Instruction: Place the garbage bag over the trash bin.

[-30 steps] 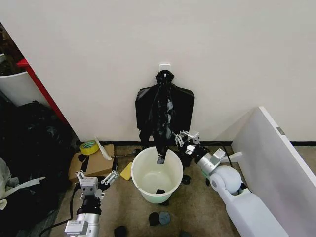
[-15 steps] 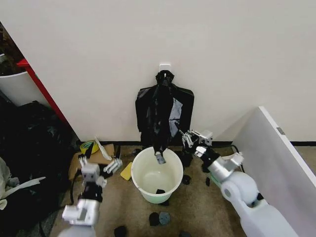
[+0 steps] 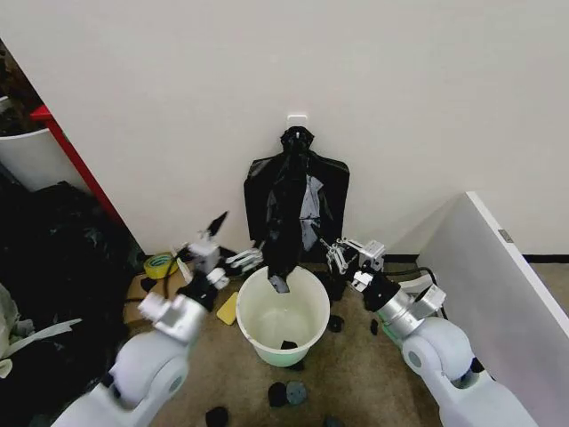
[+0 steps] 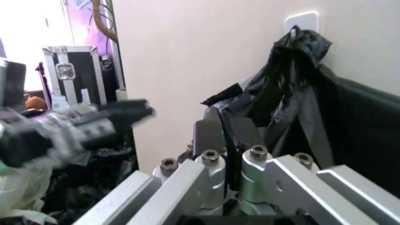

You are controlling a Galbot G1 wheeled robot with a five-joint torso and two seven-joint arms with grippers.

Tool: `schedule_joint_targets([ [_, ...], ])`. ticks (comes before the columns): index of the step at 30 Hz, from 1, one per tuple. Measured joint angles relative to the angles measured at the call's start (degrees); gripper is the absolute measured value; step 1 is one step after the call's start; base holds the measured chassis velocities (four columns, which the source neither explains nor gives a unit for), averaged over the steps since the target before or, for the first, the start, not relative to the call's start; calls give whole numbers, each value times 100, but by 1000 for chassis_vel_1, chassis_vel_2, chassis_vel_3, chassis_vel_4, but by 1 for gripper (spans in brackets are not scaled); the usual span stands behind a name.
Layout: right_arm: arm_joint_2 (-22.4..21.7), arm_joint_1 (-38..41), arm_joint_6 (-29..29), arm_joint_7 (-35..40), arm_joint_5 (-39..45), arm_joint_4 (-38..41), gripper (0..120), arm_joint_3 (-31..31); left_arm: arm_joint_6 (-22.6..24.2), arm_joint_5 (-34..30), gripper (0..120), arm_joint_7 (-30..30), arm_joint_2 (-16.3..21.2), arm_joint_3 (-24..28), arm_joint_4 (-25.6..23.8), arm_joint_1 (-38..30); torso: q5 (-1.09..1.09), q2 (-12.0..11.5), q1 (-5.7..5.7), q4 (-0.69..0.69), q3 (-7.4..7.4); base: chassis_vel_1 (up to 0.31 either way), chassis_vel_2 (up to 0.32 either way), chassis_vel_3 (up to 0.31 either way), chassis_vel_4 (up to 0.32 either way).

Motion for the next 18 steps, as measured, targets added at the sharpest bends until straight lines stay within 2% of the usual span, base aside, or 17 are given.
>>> schedule_joint_targets([
  [4,-35,-55,-1,9,-3,44,0,73,63,-18,89,-119,108,454,324,-600,1,0,0,3,0,0,0,0,0],
  [7,-39,-69,2,5,-10,44,0,109,75,-34,87,-147,85,610,432,-823,1,0,0,3,0,0,0,0,0],
  [10,-25,-103,11,0,-14,56,0,212,124,-116,84,-188,-12,975,644,-1301,-1,0,0,0,0,0,0,0,0],
  [15,5,-106,12,1,-13,83,0,249,249,-131,73,-333,-63,1268,819,-1673,0,0,0,1,-1,0,0,0,0],
  [18,36,-110,12,1,-14,92,0,264,395,-114,61,-513,-61,1342,877,-1758,0,0,0,2,-1,0,0,0,0],
])
